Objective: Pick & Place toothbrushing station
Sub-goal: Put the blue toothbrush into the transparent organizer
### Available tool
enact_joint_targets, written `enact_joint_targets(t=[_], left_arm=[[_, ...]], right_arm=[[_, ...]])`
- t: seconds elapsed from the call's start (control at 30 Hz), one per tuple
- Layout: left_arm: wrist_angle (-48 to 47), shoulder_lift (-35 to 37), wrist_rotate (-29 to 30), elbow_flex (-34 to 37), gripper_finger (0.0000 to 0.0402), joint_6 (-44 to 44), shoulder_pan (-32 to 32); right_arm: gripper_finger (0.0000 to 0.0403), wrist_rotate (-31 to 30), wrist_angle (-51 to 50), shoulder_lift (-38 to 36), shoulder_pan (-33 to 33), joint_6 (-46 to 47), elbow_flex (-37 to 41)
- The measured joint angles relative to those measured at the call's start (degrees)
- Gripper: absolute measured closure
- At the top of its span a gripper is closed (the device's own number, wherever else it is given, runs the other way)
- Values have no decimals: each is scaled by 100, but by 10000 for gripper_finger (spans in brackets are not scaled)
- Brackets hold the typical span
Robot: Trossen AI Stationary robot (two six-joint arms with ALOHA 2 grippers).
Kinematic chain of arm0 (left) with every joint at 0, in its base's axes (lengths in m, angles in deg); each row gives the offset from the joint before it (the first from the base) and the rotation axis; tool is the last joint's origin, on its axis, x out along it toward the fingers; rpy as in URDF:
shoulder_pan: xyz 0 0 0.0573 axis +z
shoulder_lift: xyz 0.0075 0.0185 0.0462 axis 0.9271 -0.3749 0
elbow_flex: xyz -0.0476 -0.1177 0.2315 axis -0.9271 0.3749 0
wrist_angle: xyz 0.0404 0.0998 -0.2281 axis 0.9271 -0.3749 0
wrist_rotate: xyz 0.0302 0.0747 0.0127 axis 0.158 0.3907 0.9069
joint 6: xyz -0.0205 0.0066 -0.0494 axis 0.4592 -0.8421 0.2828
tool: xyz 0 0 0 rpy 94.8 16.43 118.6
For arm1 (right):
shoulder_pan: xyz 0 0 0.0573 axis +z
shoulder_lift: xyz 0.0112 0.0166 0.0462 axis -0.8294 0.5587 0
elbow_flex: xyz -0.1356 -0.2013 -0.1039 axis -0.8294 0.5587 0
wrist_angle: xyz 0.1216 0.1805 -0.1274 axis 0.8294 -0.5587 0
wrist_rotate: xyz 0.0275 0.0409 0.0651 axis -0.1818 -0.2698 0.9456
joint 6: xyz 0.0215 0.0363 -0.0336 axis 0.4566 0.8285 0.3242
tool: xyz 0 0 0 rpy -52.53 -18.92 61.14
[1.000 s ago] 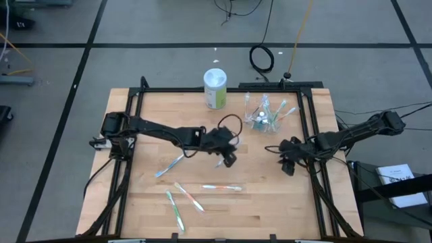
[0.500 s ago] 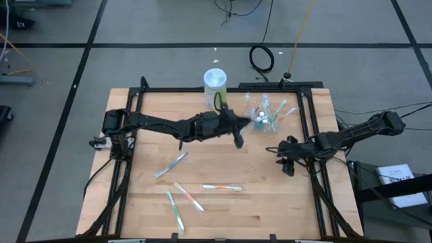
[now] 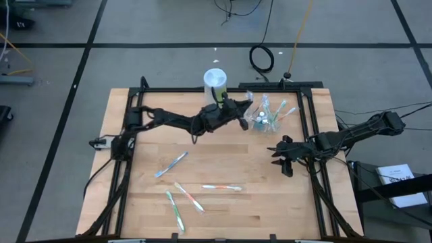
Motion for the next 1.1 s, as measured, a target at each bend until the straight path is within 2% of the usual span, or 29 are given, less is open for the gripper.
enact_joint_targets(t=[0.2,0.3,0.53,0.77,0.97,1.1], left_arm=[[86,-432,-22,0,371,325,65],[-265,-465,-24,0,361,424,14],[-1070,-456,-38,0,364,167,-86],[-1179,-447,-36,0,363,229,-111],[-1567,-290,-35,2,305,373,-113],[-2590,89,-27,2,255,596,-134]], right_arm=[[261,0,-4,0,0,0,0],[261,0,-3,0,0,-1,0],[261,0,-2,0,0,4,0],[261,0,-2,0,0,15,0],[261,0,-2,0,0,17,0],[261,0,1,0,0,17,0]])
